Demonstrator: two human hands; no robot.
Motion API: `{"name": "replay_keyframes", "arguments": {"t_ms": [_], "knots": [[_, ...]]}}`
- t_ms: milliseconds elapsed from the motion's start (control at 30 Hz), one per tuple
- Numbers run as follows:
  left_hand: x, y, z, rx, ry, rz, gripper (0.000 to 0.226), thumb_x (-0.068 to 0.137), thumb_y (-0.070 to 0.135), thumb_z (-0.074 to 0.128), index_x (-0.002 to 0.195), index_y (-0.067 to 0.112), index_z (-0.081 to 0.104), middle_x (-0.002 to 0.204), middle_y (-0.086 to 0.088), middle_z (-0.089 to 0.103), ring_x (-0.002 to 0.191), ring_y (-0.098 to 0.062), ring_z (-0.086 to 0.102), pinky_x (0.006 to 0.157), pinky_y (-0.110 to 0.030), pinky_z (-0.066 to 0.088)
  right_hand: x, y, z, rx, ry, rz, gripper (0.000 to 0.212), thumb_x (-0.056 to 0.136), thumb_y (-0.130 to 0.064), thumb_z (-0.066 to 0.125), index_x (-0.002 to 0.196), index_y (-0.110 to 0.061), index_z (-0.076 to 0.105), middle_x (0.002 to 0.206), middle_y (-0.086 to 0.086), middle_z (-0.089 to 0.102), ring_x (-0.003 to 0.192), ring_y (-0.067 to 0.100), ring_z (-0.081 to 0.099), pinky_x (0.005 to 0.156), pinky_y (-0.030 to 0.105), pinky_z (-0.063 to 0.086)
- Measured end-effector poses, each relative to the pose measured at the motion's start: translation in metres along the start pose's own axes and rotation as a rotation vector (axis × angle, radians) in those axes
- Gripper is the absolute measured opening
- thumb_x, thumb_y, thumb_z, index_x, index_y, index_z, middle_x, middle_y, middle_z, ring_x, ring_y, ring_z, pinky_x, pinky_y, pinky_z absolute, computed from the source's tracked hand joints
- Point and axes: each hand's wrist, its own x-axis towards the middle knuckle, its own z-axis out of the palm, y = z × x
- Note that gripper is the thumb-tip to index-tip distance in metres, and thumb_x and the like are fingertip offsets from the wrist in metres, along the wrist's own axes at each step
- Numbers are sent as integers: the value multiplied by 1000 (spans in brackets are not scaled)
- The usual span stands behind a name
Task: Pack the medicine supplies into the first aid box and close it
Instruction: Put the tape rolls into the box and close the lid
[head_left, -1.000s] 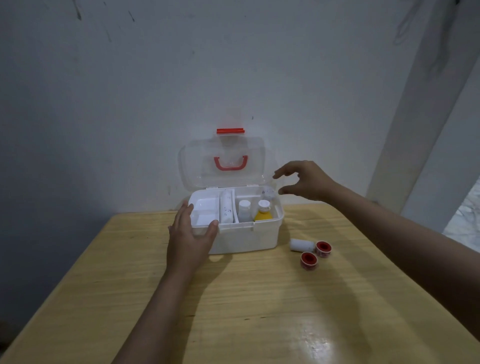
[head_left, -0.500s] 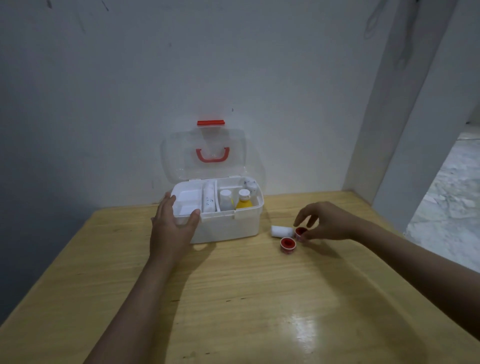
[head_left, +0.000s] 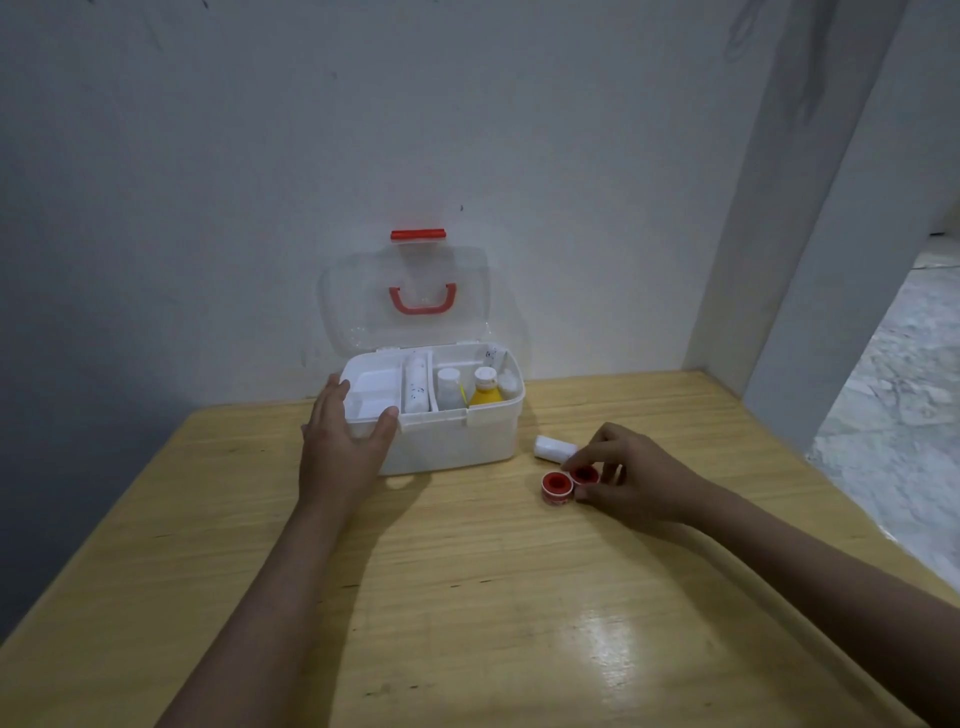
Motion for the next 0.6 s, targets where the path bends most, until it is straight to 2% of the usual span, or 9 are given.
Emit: {"name": "replay_keyframes", "arguments": {"t_ms": [233,400,600], "knots": [[-1,1,0,-11,8,-5,66,82,44,61,139,19,37,154,3,30,138,-26,29,109,-49,34,-3,-6,10,-28,60,-44,27,74,-35,74,100,-38,68,92,-12,50,80,2,53,67,12,39],[0,-1,0,-7,7,-10,67,82,47,60,139,22,36,153,3,30,137,-27,30,105,-47,38,-3,-8,13,-25,75,-99,23,75,-27,74,98,-32,72,86,-10,54,77,0,53,64,11,36],[-1,-1,0,-14,6,-2,67,82,46,60,139,21,36,154,4,29,139,-25,29,108,-50,35,-2,-14,12,-73,4,-106,23,79,-28,70,102,-31,70,89,-11,62,73,5,57,67,30,50]]}}
